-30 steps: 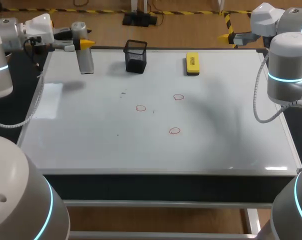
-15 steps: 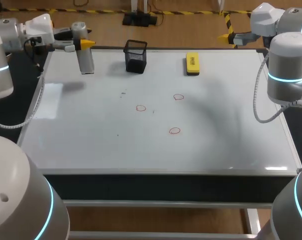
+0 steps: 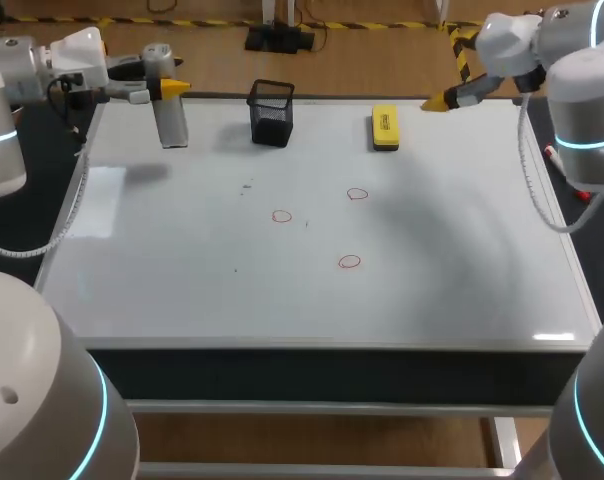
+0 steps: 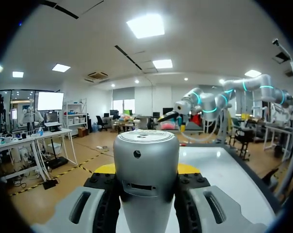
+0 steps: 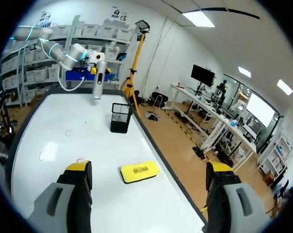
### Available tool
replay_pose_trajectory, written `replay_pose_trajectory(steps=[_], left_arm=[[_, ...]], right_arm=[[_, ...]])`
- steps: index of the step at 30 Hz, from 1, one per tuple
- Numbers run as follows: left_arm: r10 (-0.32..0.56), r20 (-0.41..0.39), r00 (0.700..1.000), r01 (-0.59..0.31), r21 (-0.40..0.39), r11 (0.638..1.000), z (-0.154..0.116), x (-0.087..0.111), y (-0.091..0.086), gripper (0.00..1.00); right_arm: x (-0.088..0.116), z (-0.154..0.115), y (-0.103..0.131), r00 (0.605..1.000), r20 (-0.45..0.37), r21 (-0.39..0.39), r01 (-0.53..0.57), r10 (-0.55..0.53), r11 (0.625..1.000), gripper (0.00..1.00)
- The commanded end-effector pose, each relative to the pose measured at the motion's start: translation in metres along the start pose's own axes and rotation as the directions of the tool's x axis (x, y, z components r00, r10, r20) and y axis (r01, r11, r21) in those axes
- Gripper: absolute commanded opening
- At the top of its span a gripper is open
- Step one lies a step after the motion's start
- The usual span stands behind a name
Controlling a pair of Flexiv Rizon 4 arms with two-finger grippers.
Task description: Pick up the inspection probe, press it on each red-marked spot on the whiteboard one by one, put down the probe, pick up the eraser, and wipe off all the red marks.
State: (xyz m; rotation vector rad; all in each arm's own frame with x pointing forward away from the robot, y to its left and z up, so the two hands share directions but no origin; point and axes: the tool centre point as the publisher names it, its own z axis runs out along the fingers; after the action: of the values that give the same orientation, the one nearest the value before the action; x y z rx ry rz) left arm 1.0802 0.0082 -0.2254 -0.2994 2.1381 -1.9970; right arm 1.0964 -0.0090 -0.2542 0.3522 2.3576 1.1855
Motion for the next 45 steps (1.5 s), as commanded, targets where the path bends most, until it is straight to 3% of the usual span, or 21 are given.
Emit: replay_pose_trajectory(steps=[1,4,5,8,12,14,15,17,18,20,21,22,24,25,26,45], left_arm=[[0.001,0.002,1.0,-0.001,0.001,1.0,0.0,0.001,-0.001,0.0],[0.001,0.002,1.0,-0.001,0.001,1.0,0.0,0.001,-0.001,0.0],[0.001,0.002,1.0,-0.001,0.001,1.0,0.0,0.001,-0.001,0.0],[0.001,0.002,1.0,-0.001,0.001,1.0,0.0,0.001,-0.001,0.0],[0.001,0.002,1.0,-0.001,0.001,1.0,0.0,0.001,-0.001,0.0],[0.001,0.002,1.0,-0.001,0.001,1.0,0.0,0.001,-0.001,0.0],[0.001,0.002,1.0,-0.001,0.001,1.0,0.0,0.001,-0.001,0.0],[0.001,0.002,1.0,-0.001,0.001,1.0,0.0,0.001,-0.001,0.0],[0.001,0.002,1.0,-0.001,0.001,1.0,0.0,0.001,-0.001,0.0],[0.001,0.002,1.0,-0.001,0.001,1.0,0.0,0.001,-0.001,0.0],[0.001,0.002,1.0,-0.001,0.001,1.0,0.0,0.001,-0.001,0.0],[0.001,0.002,1.0,-0.001,0.001,1.0,0.0,0.001,-0.001,0.0],[0.001,0.002,1.0,-0.001,0.001,1.0,0.0,0.001,-0.001,0.0],[0.001,0.002,1.0,-0.001,0.001,1.0,0.0,0.001,-0.001,0.0],[0.001,0.002,1.0,-0.001,0.001,1.0,0.0,0.001,-0.001,0.0],[0.001,0.002,1.0,-0.001,0.001,1.0,0.0,0.001,-0.001,0.0]], right_arm=[[-0.005,0.004,-0.006,0.756,-0.608,0.226,0.456,-0.242,0.861,1.0],[-0.002,0.013,-0.011,0.687,-0.668,0.23,0.557,-0.287,0.798,1.0],[0.001,0.017,-0.011,0.648,-0.697,0.226,0.606,-0.308,0.763,1.0],[0.012,0.03,-0.012,0.516,-0.778,0.219,0.757,-0.357,0.615,1.0],[0.025,0.051,-0.011,0.343,-0.833,0.137,0.889,-0.435,0.438,1.0],[0.032,0.06,-0.011,0.256,-0.851,0.08,0.926,-0.458,0.369,1.0],[0.036,0.065,-0.012,0.199,-0.863,0.049,0.948,-0.464,0.315,1.0],[0.042,0.071,-0.013,0.127,-0.88,0.013,0.969,-0.457,0.246,1.0],[0.046,0.072,-0.01,0.076,-0.89,-0.01,0.982,-0.449,0.186,1.0],[0.048,0.077,-0.013,0.013,-0.892,-0.052,0.99,-0.452,0.131,1.0],[0.048,0.079,-0.015,-0.022,-0.892,-0.067,0.994,-0.451,0.083,1.0],[0.048,0.081,-0.015,-0.035,-0.886,-0.069,0.996,-0.462,0.056,1.0],[0.045,0.083,-0.016,-0.042,-0.889,-0.067,0.997,-0.457,0.037,1.0],[0.041,0.084,-0.015,0.004,-0.885,-0.034,0.997,-0.466,0.074,1.0],[0.038,0.083,-0.011,0.069,-0.884,0.003,0.99,-0.463,0.142,1.0],[0.038,0.083,-0.011,0.069,-0.884,0.003,0.99,-0.463,0.142,1.0]])
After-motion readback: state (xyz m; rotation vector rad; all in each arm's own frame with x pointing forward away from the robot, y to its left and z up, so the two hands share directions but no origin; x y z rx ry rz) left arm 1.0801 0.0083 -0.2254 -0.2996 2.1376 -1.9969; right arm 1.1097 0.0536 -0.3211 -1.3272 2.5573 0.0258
